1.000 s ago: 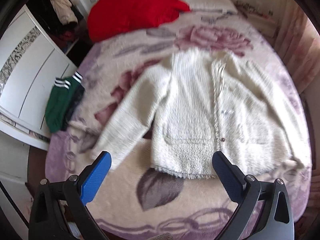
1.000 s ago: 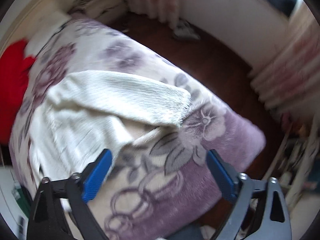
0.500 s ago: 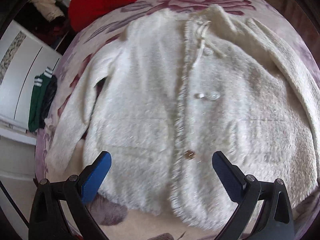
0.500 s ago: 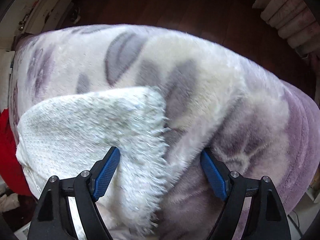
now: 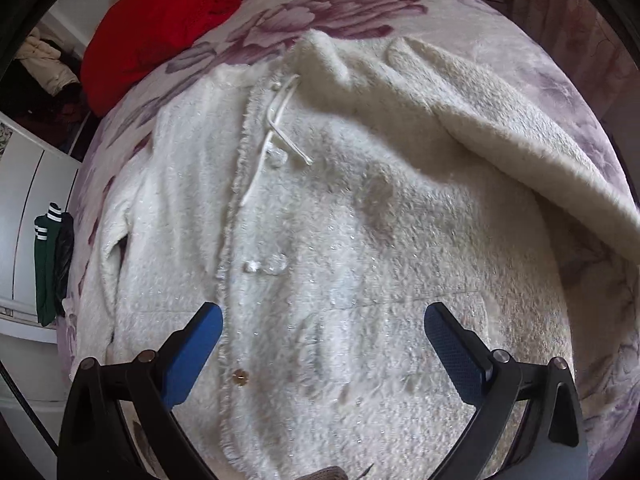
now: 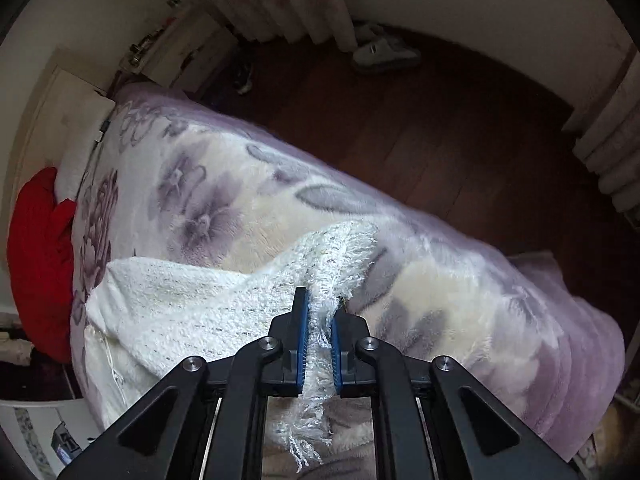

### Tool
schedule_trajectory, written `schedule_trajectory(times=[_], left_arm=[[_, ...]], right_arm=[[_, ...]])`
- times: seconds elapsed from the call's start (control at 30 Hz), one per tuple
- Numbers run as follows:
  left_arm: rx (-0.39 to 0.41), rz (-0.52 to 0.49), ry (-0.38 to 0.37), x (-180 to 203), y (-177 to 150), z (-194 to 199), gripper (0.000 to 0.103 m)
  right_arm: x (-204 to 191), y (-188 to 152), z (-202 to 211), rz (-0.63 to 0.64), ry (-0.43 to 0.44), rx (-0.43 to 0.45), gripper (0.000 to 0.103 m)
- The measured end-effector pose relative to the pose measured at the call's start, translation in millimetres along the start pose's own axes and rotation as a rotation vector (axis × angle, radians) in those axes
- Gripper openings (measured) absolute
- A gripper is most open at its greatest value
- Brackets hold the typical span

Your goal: Fold large clothes

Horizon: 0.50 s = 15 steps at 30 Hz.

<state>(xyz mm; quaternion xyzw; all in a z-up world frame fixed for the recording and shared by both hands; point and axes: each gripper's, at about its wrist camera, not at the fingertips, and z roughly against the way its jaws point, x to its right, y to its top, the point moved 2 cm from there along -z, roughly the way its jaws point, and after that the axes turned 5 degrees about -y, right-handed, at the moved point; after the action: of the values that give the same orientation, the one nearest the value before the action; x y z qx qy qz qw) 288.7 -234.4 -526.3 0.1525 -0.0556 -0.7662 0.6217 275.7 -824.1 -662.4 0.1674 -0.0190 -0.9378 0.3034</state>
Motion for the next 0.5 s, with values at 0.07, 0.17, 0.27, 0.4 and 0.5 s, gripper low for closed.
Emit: schedule_trajectory(times=[0.07,0.17,0.27,0.4,0.5], left_arm=[[-0.025,0.003,-0.010,4.1,-2.5,-7.2,0.103],[-0.044,-0.007,-0.009,7.5,-4.1,-16.3,0.103],[-0.057,-0.022,-0.006,9.1,-4.3,-25.4,0.103],[-0.052,-0.030,0.005,10.1,4.3,-33.9,0.103],[-0.033,-0.029,0.011,11.6,13.9,-35.1,0.103]], right_arm=[[17.2,-18.8,-34.4,-0.057,0.012,-0.165,0.014],[43.7,-49.7,-55.4,-0.159,0.057,-0.256,0.037],[59.9,-70.4,-63.6,-0.264,0.160,-0.217,0.070],[50.4,-86.2,-98.7,-0.288,0.244,-0.222,0.073],[22.0,-86.7,-102.0,-0.239,0.227,-0.177,0.066]])
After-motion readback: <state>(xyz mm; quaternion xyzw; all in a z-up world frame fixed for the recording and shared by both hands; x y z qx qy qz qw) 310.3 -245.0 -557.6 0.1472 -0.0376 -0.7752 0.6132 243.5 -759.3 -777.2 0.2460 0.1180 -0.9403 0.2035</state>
